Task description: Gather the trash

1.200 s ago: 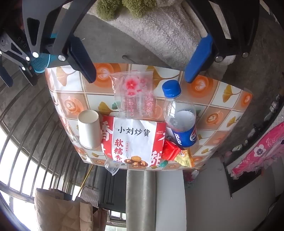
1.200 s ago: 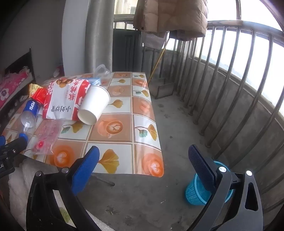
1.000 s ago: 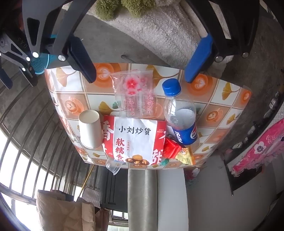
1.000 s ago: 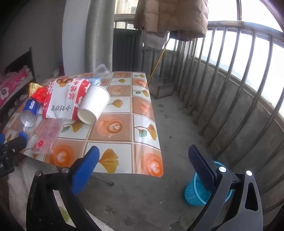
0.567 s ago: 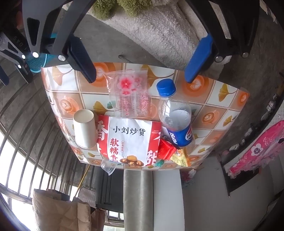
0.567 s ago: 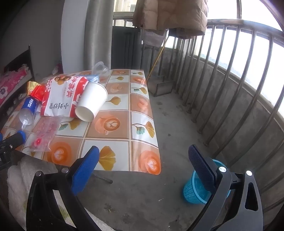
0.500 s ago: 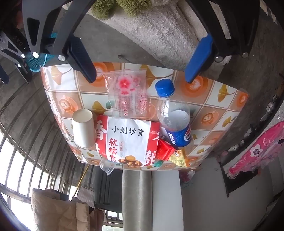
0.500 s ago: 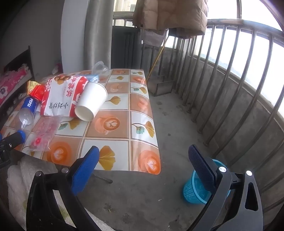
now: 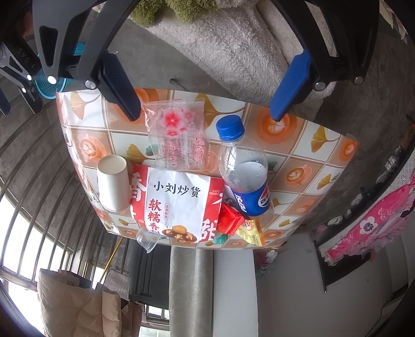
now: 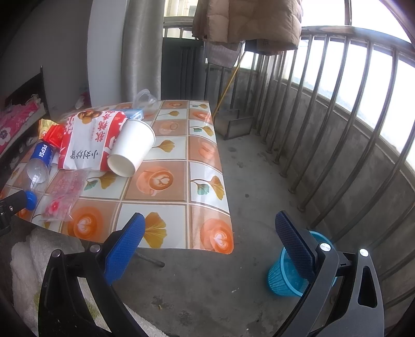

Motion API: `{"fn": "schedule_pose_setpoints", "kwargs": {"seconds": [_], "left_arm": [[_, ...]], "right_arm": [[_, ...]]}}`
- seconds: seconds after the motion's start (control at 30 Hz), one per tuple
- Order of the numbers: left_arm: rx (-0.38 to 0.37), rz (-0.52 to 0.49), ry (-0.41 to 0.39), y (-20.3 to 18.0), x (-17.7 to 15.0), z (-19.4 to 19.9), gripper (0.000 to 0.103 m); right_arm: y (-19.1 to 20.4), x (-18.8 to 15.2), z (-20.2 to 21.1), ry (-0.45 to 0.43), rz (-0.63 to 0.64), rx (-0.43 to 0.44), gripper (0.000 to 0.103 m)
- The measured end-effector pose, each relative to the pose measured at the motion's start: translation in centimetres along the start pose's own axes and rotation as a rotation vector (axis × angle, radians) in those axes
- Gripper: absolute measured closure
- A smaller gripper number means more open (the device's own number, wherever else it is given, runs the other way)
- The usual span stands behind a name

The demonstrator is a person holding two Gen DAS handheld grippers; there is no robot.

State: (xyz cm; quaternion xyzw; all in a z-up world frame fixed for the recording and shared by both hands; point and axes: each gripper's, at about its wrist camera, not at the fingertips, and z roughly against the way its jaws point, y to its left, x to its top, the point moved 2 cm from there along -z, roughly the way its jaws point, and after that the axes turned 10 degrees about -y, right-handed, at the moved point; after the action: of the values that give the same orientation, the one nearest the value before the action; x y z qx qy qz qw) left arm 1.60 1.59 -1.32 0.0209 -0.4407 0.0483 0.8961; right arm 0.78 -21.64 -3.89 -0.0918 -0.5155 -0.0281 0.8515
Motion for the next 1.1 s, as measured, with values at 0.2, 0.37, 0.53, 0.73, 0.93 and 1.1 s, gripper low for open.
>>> {"fn": "schedule_pose_setpoints", "kwargs": {"seconds": [0.2,0.37,0.53,0.73,0.93,1.1], "left_arm": [[-0.002,-0.001,0.001,-0.1,0.0,-0.1,0.006],[-0.008,-0.009,0.003,-0.4,-0.2,0.0,0.006],[-0.009,-0.012,0.001,-0.6,-0.1,0.0,0.006],[-0.008,-0.013,0.0,-0.5,-0.1,0.0,0.006],[-0.003,-0.013,-0.003,-0.4,0.1,0.1,0.006],[-0.001,-0.01,-0.002,-0.3,0.2,0.0,0.006]], "right_arm": [[-0.8,-0.3,0.0,0.007,-0.003,-0.012,0.007],[-1.5,-0.3,-0.2,0.016,-0.015,-0.026,0.008],[-1.7,-0.4,-0.1,0.019,-0.02,-0.033,0.008],[-2.0,-0.4,0.2,0.014,-0.023,-0.033,0.008],[-1.8,0.0,-0.2,0.019,-0.023,-0.032,0.008],[-1.6,-0.1,-0.2,0.02,-0.02,-0.035,0.008]]}}
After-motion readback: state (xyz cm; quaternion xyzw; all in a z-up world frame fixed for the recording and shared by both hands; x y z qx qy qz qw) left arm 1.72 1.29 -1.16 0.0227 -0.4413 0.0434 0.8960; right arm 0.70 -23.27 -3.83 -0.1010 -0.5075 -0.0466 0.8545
